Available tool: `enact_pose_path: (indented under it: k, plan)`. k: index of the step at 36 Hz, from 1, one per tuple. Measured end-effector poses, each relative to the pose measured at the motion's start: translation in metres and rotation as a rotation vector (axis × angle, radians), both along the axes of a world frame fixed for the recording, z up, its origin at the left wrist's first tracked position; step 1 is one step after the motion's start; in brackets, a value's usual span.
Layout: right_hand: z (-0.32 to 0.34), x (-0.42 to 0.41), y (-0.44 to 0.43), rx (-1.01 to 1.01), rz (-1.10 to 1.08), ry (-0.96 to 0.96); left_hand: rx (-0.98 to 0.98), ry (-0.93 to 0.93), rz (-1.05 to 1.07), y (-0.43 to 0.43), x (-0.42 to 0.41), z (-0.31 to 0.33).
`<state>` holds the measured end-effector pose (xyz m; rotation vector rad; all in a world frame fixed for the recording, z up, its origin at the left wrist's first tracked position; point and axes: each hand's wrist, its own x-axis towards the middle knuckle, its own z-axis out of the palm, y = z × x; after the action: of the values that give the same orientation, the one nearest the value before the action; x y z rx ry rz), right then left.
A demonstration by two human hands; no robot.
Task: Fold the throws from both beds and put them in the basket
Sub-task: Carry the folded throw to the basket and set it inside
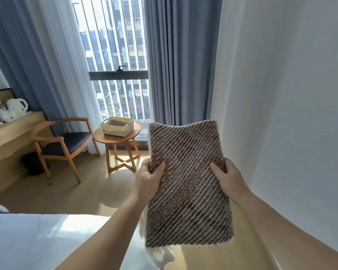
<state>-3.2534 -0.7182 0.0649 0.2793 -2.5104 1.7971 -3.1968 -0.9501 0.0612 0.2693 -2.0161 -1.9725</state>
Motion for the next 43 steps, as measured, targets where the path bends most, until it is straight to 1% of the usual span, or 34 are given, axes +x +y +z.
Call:
enact_pose_path:
  k: [7, 12, 18, 22, 26, 34, 39, 43]
  plan:
    - [-0.013, -0.094, -0.005, -0.005, 0.041, -0.009, -0.048, -0.006, 0.041, -0.001, -0.092, -0.013]
    - [-0.023, -0.181, -0.003, -0.029, 0.102, -0.011, -0.096, 0.004, 0.089, 0.01, -0.164, -0.016]
    - [-0.026, -0.29, -0.002, -0.008, 0.177, -0.044, -0.116, -0.024, 0.166, 0.016, -0.251, -0.012]
    - [-0.019, -0.355, -0.011, 0.003, 0.244, -0.047, -0.082, -0.035, 0.221, 0.01, -0.303, -0.013]
    - [-0.019, -0.403, -0.028, -0.003, 0.268, -0.037, -0.064, -0.04, 0.273, -0.002, -0.345, -0.014]
    - [-0.026, -0.49, -0.086, -0.001, 0.332, -0.056, -0.006, -0.037, 0.309, -0.048, -0.424, -0.022]
    - [-0.034, -0.549, -0.14, 0.022, 0.324, -0.04, -0.059, -0.025, 0.288, -0.108, -0.485, -0.035]
    - [-0.038, -0.59, -0.189, 0.011, 0.306, -0.079, 0.013, 0.032, 0.264, -0.158, -0.528, -0.042]
